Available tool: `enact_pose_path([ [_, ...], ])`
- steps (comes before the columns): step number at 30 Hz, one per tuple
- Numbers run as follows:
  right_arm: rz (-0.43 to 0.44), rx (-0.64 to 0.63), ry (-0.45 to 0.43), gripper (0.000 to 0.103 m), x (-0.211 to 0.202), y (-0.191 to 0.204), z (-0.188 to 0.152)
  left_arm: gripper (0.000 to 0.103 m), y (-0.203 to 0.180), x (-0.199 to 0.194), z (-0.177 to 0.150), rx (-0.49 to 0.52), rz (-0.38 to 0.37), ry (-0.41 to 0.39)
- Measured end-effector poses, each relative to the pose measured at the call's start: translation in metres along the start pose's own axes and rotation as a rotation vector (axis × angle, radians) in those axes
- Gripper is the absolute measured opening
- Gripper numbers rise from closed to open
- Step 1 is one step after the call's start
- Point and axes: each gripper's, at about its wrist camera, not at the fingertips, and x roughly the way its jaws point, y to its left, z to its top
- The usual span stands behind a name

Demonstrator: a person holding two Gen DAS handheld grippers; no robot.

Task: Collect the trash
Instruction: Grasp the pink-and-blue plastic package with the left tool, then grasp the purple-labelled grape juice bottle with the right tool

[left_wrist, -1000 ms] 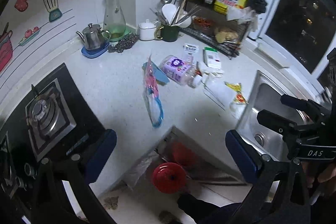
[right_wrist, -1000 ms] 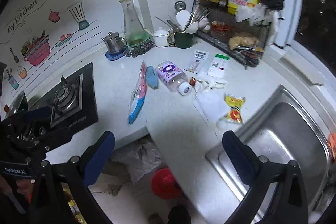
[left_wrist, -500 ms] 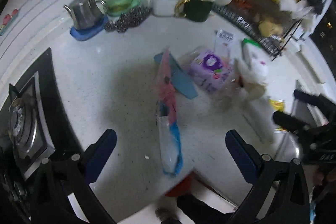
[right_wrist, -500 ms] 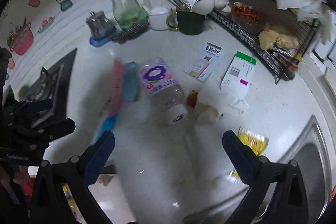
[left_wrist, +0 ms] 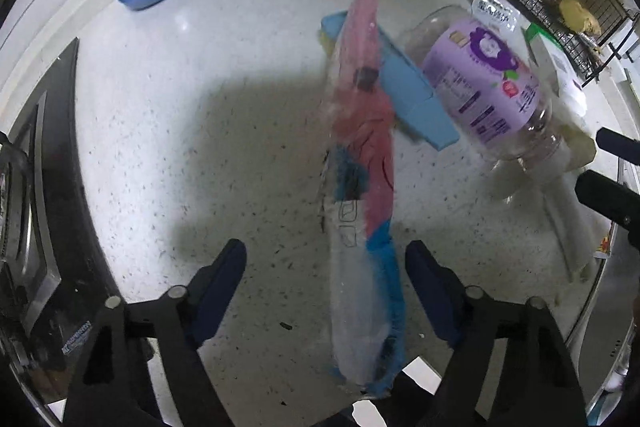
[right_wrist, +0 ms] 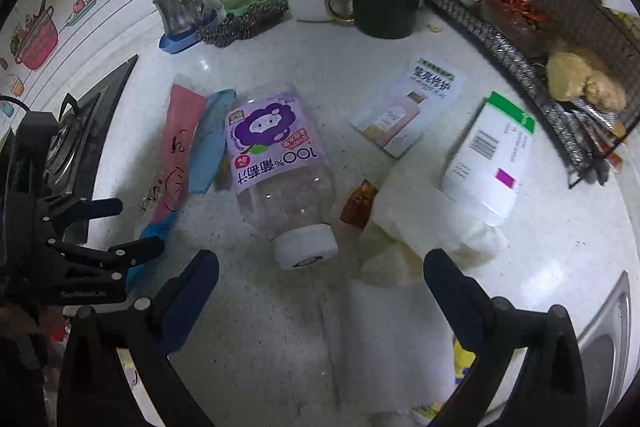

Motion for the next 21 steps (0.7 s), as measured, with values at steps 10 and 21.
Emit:
enact_pose_path([
  [10, 0.020, -0.029, 0.026, 0.102, 0.012, 0.002, 0.020, 0.012, -0.004, -0.012, -0.017, -0.028, -0.046, 0.008],
  [21, -0.032, -0.187, 0.033, 0.102, 0.039, 0.029, 0.057, 0.011, 0.023, -0.059, -0.029, -0.064, -0.010, -0.064],
])
